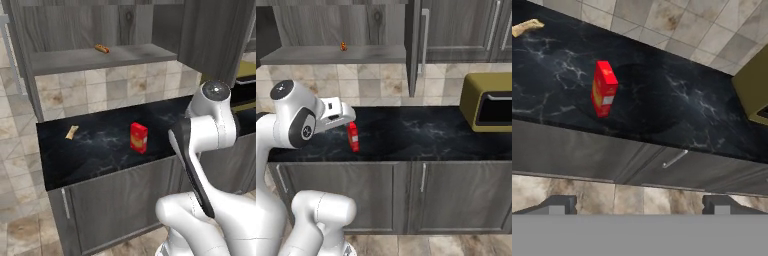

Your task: Pick the bar and boxed food from the counter and place them in the cabinets closest to them.

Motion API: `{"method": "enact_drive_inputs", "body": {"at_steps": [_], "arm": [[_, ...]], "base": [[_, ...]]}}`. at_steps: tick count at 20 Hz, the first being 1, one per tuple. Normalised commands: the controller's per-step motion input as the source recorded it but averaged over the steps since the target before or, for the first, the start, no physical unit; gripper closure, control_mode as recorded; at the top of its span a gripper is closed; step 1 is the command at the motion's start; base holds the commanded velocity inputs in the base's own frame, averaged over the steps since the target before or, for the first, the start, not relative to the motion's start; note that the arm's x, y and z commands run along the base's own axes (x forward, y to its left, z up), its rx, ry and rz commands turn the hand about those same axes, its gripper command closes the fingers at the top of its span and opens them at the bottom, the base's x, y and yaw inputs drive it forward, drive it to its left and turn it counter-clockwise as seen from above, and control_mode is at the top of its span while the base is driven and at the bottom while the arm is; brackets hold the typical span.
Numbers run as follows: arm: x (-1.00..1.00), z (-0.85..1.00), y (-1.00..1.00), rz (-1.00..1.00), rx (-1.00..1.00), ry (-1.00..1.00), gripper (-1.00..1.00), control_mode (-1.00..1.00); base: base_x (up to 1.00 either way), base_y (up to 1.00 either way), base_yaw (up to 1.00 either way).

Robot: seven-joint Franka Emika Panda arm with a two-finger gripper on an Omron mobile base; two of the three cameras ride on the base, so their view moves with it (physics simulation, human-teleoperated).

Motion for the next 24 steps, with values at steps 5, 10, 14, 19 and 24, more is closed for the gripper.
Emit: {"method": "enact_drive_inputs", "body": {"at_steps": [5, 10, 14, 19, 24], "arm": [[0.00, 0.00, 0.00, 0.00, 0.00, 0.00, -1.00, 1.00], [0.00, 0.00, 0.00, 0.00, 0.00, 0.00, -1.00, 1.00], [0.00, 0.00, 0.00, 0.00, 0.00, 0.00, -1.00, 1.00], [0.00, 0.00, 0.00, 0.00, 0.00, 0.00, -1.00, 1.00], [0.00, 0.00, 0.00, 0.00, 0.00, 0.00, -1.00, 1.00]], "base": [[0.00, 0.00, 0.00], [0.25, 0.16, 0.00], [0.44, 0.23, -0.01], [0.50, 0.27, -0.02], [0.40, 0.24, -0.02]]}}
